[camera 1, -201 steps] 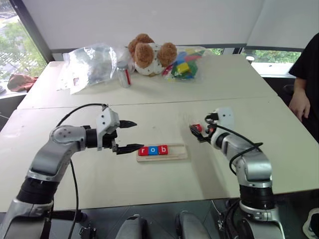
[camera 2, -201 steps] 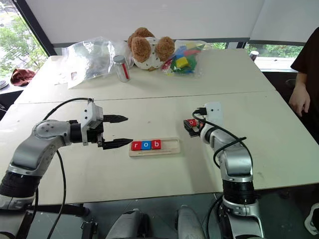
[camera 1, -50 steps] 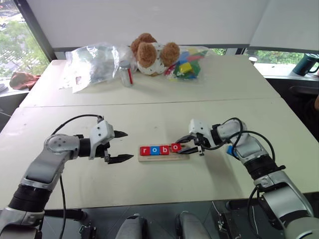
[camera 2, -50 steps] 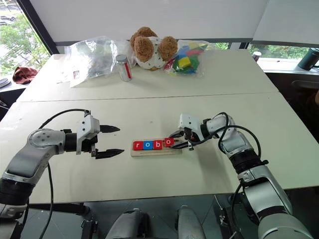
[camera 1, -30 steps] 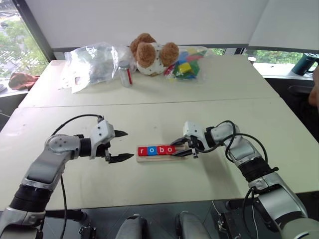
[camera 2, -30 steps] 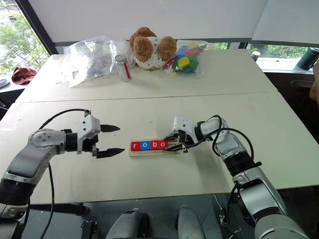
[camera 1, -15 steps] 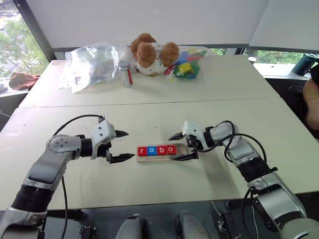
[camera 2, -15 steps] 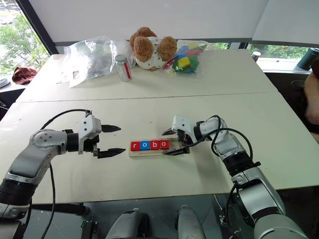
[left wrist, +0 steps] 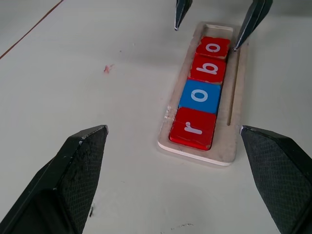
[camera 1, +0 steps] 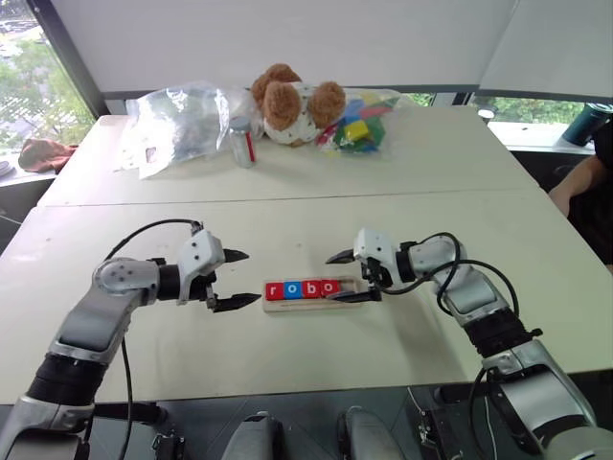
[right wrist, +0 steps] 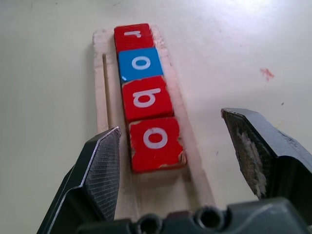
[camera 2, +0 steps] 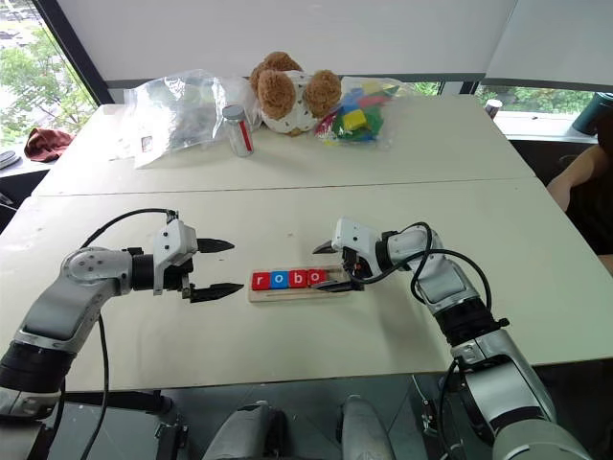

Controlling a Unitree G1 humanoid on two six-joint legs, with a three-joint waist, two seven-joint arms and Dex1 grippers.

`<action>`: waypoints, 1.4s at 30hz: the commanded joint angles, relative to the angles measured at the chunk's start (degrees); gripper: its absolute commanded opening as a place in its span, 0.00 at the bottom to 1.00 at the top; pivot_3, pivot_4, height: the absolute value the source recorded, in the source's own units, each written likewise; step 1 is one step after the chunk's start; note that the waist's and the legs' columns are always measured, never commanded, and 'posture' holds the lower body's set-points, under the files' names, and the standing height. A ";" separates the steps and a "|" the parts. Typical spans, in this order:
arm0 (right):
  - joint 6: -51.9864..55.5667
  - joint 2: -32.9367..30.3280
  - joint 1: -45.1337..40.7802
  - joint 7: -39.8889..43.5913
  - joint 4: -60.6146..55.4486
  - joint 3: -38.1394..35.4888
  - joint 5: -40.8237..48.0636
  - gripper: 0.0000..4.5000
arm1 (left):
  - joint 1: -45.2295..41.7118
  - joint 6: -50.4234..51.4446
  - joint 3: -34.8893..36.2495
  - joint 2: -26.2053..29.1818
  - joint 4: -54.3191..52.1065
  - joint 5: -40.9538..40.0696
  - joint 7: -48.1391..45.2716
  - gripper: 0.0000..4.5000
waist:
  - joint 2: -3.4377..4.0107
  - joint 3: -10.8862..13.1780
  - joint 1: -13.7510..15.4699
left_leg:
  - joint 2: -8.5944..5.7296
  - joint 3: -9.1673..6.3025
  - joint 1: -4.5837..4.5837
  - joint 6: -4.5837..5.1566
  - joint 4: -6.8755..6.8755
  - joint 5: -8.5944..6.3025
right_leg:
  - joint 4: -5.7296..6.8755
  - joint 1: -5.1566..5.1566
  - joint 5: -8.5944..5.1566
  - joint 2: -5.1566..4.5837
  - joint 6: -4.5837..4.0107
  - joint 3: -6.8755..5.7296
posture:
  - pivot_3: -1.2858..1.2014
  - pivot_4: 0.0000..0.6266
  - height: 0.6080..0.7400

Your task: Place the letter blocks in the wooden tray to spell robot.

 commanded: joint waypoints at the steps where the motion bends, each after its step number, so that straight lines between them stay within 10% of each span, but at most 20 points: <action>1: -0.57 -0.18 -0.32 0.09 -1.65 -0.55 0.50 0.80 | -1.05 -1.10 0.48 0.01 -0.23 0.02 -0.06 1.00 | 0.00 0.00 -0.05 | 0.00 0.00 0.00 0.00 0.00 0.00 | 0.00 0.00 0.00 0.01 0.00 0.00 | 0.52 0.24 1.00; 16: -2.76 -0.87 -0.40 -1.94 -1.78 -1.52 -0.83 0.80 | -1.03 -0.65 0.38 -0.65 -0.53 -0.08 0.33 1.00 | 0.00 0.00 0.02 | 0.00 0.00 0.00 0.00 0.00 0.00 | 0.00 0.00 0.00 0.01 0.00 0.00 | 0.52 0.24 1.00; 23: 12.18 -2.76 6.09 -14.96 -22.31 -14.83 4.48 0.80 | -1.97 1.57 0.45 -1.25 -3.72 -2.45 -0.47 1.00 | 0.00 0.00 0.42 | 0.00 -0.05 -0.06 0.00 0.00 0.00 | -0.02 0.00 0.00 -0.01 0.00 -0.02 | 0.52 0.24 1.00; 31: 44.92 18.76 25.51 -59.05 -52.03 -32.72 -8.98 0.80 | -6.67 5.82 -2.15 -4.83 -7.16 -5.83 -1.09 1.00 | -0.02 -0.11 0.68 | -0.03 -0.14 -0.11 -0.11 -0.07 0.04 | 0.02 -0.05 0.00 -0.02 0.00 0.03 | 0.52 0.24 1.00; 42: 64.50 34.77 34.81 -67.97 -60.30 -34.53 -9.30 0.80 | -8.20 2.36 -4.77 -6.89 -1.11 -3.45 -2.66 1.00 | 0.11 -0.13 -0.09 | -0.01 0.02 0.10 -0.11 -0.02 0.09 | 0.31 -0.04 0.00 0.20 -0.01 0.20 | 0.52 0.24 1.00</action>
